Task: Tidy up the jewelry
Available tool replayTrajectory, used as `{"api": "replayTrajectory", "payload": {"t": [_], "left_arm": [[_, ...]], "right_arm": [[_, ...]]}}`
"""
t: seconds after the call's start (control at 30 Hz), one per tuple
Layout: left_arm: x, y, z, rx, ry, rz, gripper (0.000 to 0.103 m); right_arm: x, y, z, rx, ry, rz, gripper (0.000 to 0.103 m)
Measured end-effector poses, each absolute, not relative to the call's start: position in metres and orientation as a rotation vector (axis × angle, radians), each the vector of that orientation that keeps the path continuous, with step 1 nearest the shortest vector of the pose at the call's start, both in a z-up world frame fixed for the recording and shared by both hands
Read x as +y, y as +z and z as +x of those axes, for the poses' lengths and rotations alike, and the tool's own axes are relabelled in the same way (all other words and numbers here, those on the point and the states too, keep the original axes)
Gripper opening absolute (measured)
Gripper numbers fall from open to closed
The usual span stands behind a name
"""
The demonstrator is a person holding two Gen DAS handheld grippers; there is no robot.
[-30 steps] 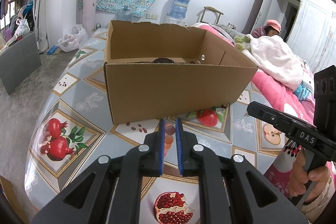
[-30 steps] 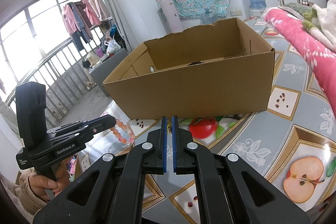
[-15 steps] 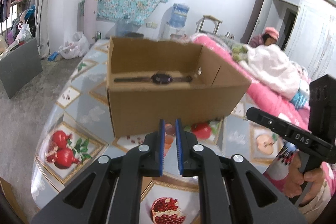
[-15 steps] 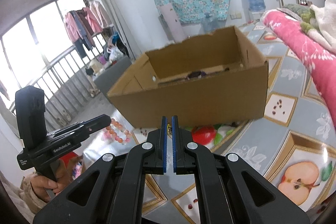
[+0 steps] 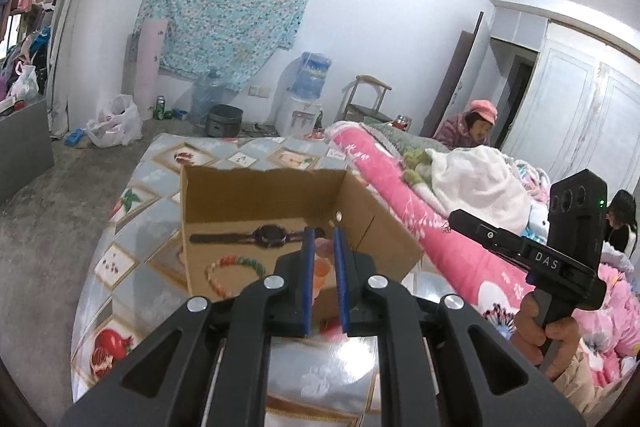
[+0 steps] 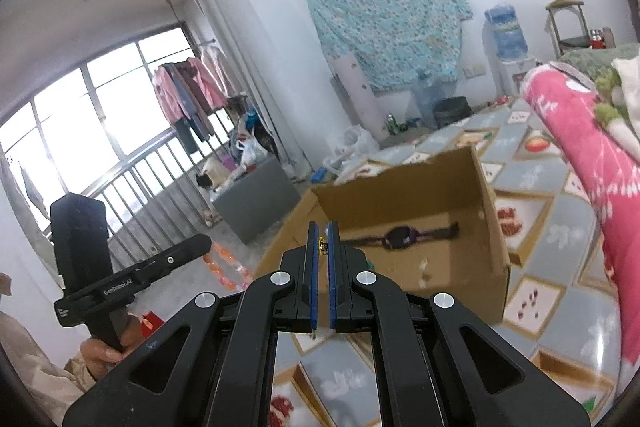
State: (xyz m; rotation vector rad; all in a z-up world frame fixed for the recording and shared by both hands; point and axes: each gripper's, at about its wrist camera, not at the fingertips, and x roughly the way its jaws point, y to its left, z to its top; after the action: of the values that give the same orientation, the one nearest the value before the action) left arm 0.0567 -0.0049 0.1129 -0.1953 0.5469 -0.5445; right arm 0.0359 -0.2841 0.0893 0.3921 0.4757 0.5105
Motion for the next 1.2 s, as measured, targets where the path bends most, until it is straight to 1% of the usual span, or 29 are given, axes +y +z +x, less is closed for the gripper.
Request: {"api": "replayTrajectory", "payload": {"t": [0.23,0.57,0.7,0.97,1.2], "left_arm": [[-0.01,0.109,0.097,0.602,-0.541,-0.212,0.01],[-0.025,0.075,0.151,0.731,-0.513,-0.199,0.01],[-0.032,0.054,0.172,0.818,-0.499,-0.206,0.01],[-0.064,0.027,0.198,0.954,-0.552,-0.206,0.01],[-0.082,0.007,0.204,1.064,-0.626,-0.23,0.01]], "right_arm": [[-0.29,0.086,0.065,0.498,0.526,0.425,0.002],[-0.307,0.055,0.112,0.601,0.515,0.476,0.002],[-0.311,0.046,0.123,0.64,0.508,0.479,0.002],[-0.324,0.03,0.138,0.696,0.497,0.497,0.002],[-0.329,0.024,0.142,0.716,0.487,0.508,0.002]]}}
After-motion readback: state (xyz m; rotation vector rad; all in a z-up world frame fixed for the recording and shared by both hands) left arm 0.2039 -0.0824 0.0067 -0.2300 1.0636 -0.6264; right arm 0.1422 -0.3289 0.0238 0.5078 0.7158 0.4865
